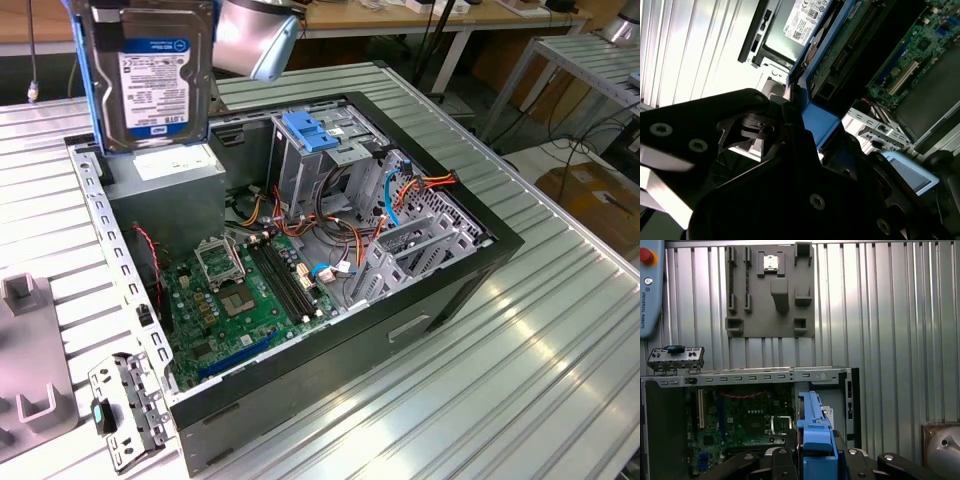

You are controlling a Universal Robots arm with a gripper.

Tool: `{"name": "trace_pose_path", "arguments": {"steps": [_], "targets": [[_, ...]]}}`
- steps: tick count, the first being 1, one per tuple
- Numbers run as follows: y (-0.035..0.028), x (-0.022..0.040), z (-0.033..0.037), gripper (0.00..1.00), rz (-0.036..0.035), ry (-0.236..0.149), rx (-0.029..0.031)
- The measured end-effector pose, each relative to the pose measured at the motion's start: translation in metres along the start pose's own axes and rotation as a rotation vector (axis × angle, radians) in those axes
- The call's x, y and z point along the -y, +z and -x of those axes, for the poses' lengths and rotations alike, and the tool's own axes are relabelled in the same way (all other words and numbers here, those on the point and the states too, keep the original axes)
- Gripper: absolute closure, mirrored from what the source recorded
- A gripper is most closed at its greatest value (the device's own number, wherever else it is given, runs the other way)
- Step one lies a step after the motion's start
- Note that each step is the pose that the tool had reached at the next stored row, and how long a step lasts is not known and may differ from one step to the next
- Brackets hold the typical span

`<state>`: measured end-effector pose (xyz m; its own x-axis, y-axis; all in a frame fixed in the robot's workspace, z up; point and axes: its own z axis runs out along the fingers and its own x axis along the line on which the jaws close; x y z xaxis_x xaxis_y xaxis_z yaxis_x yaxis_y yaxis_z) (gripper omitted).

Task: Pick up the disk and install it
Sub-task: 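Pick up the disk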

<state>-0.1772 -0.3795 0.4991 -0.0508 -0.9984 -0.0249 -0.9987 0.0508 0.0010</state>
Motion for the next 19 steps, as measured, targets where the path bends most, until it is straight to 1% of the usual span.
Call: {"name": "trace_pose_path", "arguments": {"steps": [1,2,5,6,7,8,9,10,11,12,13,15,18,19], "targets": [[0.0000,0.0041,0.0002,0.63,0.0000,0.000,0.0000],[0.0000,0.0103,0.0005,0.63,0.0000,0.000,0.0000],[0.0000,0.0241,0.0012,0.63,0.0000,0.000,0.0000],[0.0000,0.0273,0.0014,0.63,0.0001,0.000,0.0000],[0.0000,0.0286,0.0014,0.63,-0.0005,0.000,-0.0001],[0.0000,0.0285,0.0014,0.63,-0.0044,0.000,0.0000],[0.0001,0.0286,0.0014,0.63,-0.0117,0.000,0.0003],[0.0002,0.0286,0.0014,0.63,-0.0219,-0.001,0.0006],[0.0003,0.0286,0.0013,0.63,-0.0365,-0.001,0.0009],[0.0009,0.0289,0.0002,0.63,-0.0440,-0.001,0.0011],[0.0029,0.0293,-0.0030,0.63,-0.0480,-0.001,0.0007],[0.0060,0.0297,-0.0086,0.63,-0.0516,-0.001,0.0003],[0.0086,0.0307,-0.0143,0.63,-0.0532,0.000,0.0004],[0.0094,0.0340,-0.0160,0.63,-0.0531,0.000,-0.0004]]}}
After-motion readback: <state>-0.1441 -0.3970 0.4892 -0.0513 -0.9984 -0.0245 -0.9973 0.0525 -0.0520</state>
